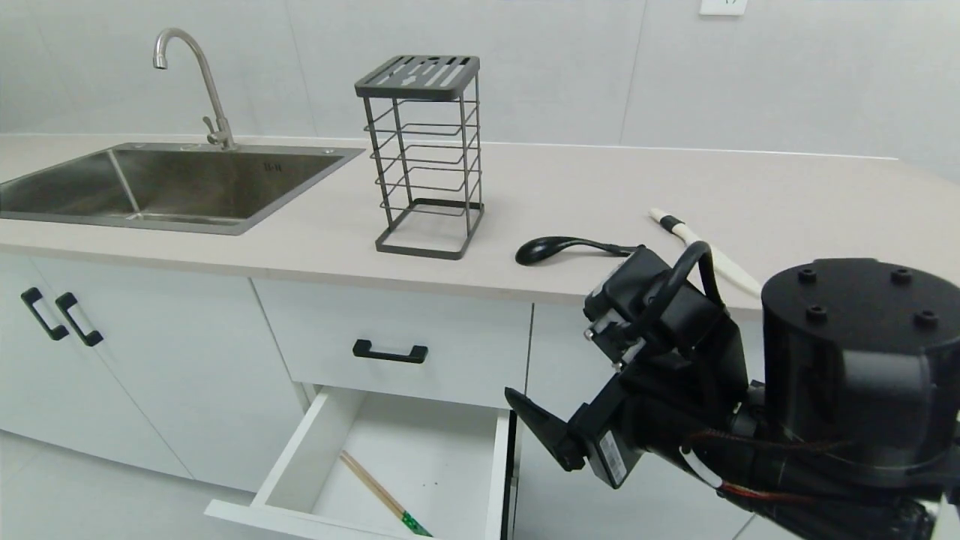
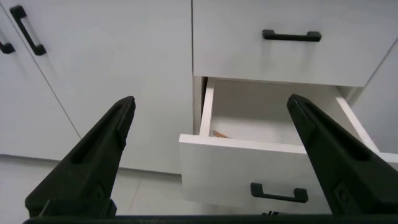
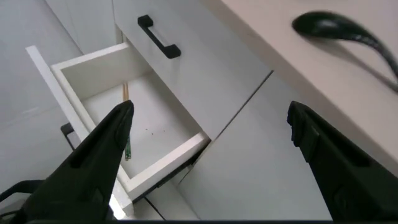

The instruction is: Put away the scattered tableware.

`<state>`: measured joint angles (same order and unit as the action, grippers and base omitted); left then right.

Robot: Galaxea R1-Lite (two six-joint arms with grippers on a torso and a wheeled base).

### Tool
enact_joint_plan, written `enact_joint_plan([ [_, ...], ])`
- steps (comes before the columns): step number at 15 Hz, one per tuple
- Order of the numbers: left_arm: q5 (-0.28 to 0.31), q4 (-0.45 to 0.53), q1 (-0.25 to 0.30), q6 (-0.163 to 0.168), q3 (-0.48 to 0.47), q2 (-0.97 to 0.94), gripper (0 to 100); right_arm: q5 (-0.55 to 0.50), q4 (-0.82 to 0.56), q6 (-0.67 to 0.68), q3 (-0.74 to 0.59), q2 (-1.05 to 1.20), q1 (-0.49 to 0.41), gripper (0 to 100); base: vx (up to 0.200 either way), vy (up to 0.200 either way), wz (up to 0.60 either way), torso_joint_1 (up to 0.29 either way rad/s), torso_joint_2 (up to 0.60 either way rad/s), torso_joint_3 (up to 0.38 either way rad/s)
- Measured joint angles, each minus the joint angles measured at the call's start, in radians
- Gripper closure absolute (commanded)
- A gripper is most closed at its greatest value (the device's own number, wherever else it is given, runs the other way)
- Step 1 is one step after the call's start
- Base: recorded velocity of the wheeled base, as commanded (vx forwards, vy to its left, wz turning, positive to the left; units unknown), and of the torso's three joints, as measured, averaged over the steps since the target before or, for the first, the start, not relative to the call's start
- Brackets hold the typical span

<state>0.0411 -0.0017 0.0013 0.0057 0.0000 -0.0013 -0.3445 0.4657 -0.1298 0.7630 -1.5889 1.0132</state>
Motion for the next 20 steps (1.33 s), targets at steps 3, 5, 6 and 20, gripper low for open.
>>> enact_joint_plan([
  [3,0.0,0.001,0.0,0.0,0.0,0.0,0,-0.001,-0.002,0.001,-0.001,-0.001,0.004,0,0.0,0.0,0.0,0.152,-0.47,-0.219],
  [5,0.0,0.001,0.0,0.0,0.0,0.0,0,0.0,-0.001,0.001,0.005,-0.006,0.002,0,0.0,0.0,0.0,0.124,-0.5,-0.222],
  [6,0.0,0.002,0.0,0.0,0.0,0.0,0,0.0,0.0,0.001,0.008,-0.008,-0.001,0,0.0,0.0,0.0,0.378,-0.49,-0.232],
  [20,0.0,0.002,0.0,0.0,0.0,0.0,0,0.214,-0.067,0.001,0.131,-0.138,-0.13,0,0.0,0.0,0.0,0.173,-0.27,-0.129],
])
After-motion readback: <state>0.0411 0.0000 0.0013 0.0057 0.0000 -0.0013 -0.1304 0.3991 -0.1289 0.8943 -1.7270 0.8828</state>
